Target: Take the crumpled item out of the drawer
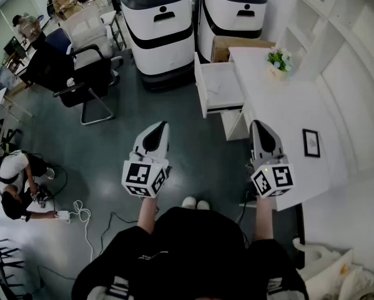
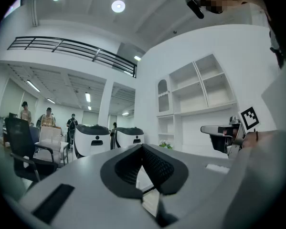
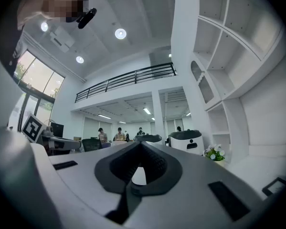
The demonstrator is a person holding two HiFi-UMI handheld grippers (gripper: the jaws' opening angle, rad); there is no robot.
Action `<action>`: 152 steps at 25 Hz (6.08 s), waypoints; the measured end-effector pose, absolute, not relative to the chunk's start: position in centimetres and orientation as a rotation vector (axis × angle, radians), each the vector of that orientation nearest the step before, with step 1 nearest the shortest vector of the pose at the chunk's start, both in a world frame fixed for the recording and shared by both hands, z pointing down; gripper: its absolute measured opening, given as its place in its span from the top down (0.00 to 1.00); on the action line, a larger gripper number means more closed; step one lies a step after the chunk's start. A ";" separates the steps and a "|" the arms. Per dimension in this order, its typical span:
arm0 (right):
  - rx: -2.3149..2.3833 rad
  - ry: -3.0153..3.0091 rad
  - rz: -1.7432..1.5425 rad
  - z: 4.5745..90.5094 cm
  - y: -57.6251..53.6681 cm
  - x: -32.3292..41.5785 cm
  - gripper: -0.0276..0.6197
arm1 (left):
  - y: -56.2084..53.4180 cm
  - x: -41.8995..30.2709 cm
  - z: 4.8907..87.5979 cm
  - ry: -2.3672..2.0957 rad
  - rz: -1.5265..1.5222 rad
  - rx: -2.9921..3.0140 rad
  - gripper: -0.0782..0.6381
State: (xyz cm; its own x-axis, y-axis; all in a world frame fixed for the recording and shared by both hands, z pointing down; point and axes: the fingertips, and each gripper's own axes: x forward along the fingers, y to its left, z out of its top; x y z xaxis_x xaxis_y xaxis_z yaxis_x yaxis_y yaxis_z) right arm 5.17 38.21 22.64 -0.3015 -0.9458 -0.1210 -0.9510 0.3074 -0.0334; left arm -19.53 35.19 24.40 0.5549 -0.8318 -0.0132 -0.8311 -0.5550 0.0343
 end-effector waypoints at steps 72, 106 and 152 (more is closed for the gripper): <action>-1.855 2.566 -0.471 39.0 -3.4 12.3 0.97 | -3.9 -6.1 39.5 -1.135 0.245 2.567 0.90; -1.824 2.723 -1.239 61.7 -14.0 11.4 0.97 | -12.8 -2.8 53.4 -1.130 0.504 2.220 0.89; -1.935 2.513 -1.764 74.3 -16.0 10.3 0.86 | -14.6 -3.9 57.4 -1.131 0.512 2.127 0.90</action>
